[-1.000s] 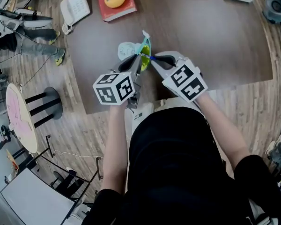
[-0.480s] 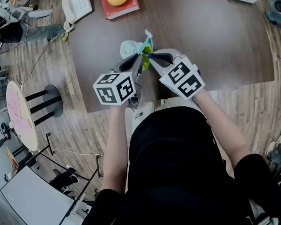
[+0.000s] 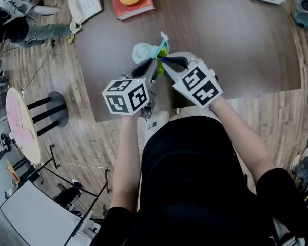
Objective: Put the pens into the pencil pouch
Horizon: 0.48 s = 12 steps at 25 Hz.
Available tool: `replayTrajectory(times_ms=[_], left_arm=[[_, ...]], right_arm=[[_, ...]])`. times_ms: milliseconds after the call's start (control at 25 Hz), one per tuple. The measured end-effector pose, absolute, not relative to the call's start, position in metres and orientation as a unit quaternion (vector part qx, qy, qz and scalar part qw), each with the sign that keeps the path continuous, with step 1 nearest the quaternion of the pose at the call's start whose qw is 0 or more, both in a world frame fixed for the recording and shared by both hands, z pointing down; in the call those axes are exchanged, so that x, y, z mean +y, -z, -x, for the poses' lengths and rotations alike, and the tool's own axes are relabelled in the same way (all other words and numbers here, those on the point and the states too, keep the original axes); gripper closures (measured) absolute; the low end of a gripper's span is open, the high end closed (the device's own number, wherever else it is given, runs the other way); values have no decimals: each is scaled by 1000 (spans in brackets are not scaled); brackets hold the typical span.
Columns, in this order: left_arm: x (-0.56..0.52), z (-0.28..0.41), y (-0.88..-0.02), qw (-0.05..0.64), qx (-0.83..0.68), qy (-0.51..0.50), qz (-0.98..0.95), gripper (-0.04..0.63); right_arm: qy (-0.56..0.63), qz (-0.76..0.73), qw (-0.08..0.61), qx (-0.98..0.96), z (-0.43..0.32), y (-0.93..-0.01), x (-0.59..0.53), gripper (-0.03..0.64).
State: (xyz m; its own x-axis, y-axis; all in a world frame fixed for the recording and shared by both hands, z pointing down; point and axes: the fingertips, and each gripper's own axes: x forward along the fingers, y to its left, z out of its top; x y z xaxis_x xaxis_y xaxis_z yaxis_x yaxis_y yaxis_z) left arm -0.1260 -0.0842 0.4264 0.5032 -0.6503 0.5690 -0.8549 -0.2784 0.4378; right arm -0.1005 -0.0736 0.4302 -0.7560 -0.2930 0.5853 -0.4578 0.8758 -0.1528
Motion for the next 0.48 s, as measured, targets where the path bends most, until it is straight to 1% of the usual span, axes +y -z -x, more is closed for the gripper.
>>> replayTrajectory(times_ms=[240, 320, 480], left_arm=[[-83, 128, -425, 365, -475, -140, -788, 572], [-83, 129, -426, 364, -475, -140, -789, 572], [-84, 129, -427, 365, -474, -140, -789, 572]], right_arm=[[-138, -207, 287, -925, 104, -431, -74, 574], [-137, -202, 287, -926, 107, -432, -71, 551], [-140, -196, 283, -928, 107, -432, -71, 551]])
